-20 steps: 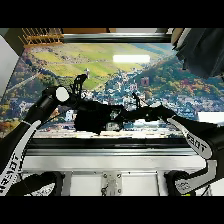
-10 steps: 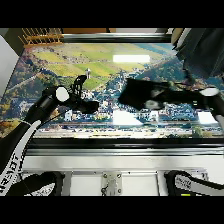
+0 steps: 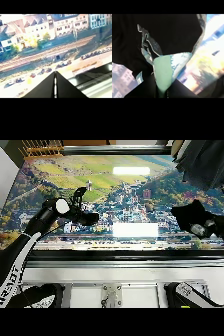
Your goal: Fold the clothes and pants, and hang the long-sleeved shirts on hangers.
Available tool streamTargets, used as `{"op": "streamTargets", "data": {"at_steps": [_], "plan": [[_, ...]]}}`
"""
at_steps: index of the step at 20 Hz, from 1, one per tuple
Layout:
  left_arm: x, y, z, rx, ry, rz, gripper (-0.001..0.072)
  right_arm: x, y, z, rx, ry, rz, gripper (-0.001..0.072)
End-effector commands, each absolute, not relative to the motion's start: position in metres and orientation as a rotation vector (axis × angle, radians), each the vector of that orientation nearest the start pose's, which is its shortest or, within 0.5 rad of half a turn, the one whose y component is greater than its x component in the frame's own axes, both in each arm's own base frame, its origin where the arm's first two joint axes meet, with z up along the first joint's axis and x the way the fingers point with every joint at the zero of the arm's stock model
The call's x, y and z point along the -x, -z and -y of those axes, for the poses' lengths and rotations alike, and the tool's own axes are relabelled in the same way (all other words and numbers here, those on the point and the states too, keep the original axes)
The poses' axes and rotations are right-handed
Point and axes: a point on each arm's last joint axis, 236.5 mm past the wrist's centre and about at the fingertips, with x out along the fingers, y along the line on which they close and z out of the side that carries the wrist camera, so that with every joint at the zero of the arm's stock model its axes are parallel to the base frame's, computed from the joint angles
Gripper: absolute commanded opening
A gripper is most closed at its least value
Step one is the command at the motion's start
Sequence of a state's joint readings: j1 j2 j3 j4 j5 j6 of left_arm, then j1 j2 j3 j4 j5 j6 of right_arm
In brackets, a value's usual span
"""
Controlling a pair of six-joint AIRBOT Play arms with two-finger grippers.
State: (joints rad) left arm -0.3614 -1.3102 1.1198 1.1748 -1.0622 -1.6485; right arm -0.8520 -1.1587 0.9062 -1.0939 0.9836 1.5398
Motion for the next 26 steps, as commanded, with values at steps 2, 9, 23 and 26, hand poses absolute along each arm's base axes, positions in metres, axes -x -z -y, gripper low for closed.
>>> {"op": "streamTargets", "data": {"at_steps": [2, 9, 23, 26], "plan": [[-0.347, -0.005, 0.215, 0.227, 0.434, -1.297, 0.0012, -0.244, 0.030, 0.184, -0.949, 0.648, -1.016, 0.0018], [-0.351, -0.007, 0.216, 0.231, 0.433, -1.278, 0.0012, -0.209, 0.045, 0.155, -0.939, 0.641, -1.139, 0.0719], [-0.351, -0.006, 0.216, 0.230, 0.432, -1.277, 0.0012, -0.322, -0.139, 0.027, -0.498, -0.014, -0.750, 0.0719], [-0.351, -0.007, 0.216, 0.231, 0.433, -1.277, 0.0012, -0.325, -0.133, -0.025, -0.369, -0.194, -0.796, 0.0718]]}}
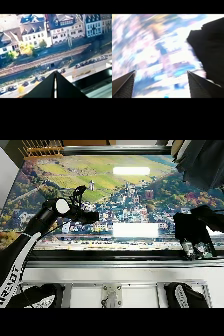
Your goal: Fold the clothes and pants, and hang the long-sleeved shirts on hangers.
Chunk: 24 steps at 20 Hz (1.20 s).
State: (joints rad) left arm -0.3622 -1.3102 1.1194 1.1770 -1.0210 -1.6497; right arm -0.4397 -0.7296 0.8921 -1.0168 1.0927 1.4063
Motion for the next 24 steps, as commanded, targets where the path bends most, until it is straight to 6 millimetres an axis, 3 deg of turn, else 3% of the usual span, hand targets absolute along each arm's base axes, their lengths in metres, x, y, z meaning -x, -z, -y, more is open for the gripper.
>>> {"op": "streamTargets", "data": {"at_steps": [1, 3, 7, 8, 9, 10, 24], "plan": [[-0.351, -0.007, 0.216, 0.230, 0.432, -1.276, 0.0012, -0.325, -0.131, -0.036, -0.356, -0.227, -0.807, 0.0717], [-0.351, -0.007, 0.216, 0.230, 0.432, -1.276, 0.0012, -0.325, -0.128, -0.048, -0.345, -0.261, -0.826, 0.0716], [-0.351, -0.007, 0.216, 0.230, 0.432, -1.276, 0.0012, -0.326, -0.126, -0.050, -0.345, -0.267, -0.834, 0.0711], [-0.351, -0.007, 0.216, 0.230, 0.432, -1.276, 0.0012, -0.326, -0.126, -0.050, -0.345, -0.268, -0.834, 0.0654], [-0.351, -0.007, 0.216, 0.230, 0.432, -1.276, 0.0012, -0.326, -0.126, -0.050, -0.345, -0.268, -0.834, 0.0366], [-0.351, -0.007, 0.216, 0.230, 0.432, -1.276, 0.0012, -0.325, -0.126, -0.050, -0.345, -0.268, -0.834, 0.0020], [-0.351, -0.007, 0.216, 0.230, 0.432, -1.276, 0.0012, -0.326, -0.126, -0.050, -0.345, -0.267, -0.833, 0.0022]]}}
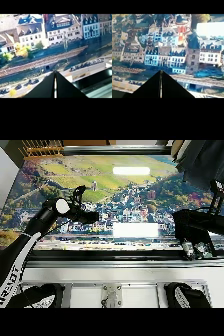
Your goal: Fold the clothes and pants, and hang the long-sleeved shirts on hangers.
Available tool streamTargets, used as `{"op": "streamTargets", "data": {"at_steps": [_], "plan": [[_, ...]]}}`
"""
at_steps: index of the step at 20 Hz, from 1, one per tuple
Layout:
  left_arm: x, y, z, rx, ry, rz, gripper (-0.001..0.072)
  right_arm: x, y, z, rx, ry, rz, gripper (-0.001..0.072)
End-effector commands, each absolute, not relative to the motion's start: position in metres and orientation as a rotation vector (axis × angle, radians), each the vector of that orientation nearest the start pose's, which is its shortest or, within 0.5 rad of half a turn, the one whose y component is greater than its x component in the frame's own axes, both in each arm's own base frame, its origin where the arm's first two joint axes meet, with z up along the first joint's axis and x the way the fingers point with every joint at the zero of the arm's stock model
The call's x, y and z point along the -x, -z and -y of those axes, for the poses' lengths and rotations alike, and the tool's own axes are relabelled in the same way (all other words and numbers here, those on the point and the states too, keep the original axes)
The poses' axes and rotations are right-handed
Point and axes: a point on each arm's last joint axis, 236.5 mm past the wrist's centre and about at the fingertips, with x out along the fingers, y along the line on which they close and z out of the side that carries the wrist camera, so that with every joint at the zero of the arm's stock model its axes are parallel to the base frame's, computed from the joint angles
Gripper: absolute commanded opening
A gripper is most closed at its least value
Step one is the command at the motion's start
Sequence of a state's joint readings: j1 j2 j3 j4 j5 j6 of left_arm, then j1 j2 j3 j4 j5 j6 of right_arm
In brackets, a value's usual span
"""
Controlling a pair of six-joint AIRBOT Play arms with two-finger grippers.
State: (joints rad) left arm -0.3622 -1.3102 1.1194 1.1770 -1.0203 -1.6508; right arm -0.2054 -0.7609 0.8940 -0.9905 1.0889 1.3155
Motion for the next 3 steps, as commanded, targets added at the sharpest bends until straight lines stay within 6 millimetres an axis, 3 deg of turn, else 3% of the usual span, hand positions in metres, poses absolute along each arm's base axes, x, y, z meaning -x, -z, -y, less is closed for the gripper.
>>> {"op": "streamTargets", "data": {"at_steps": [1, 3], "plan": [[-0.3514, -0.0068, 0.2160, 0.230, 0.432, -1.276, 0.0012, -0.3256, -0.1257, -0.0500, -0.345, -0.267, -0.833, 0.0023], [-0.3513, -0.0066, 0.2160, 0.230, 0.432, -1.277, 0.0012, -0.3256, -0.1258, -0.0500, -0.345, -0.267, -0.833, 0.0022]]}}
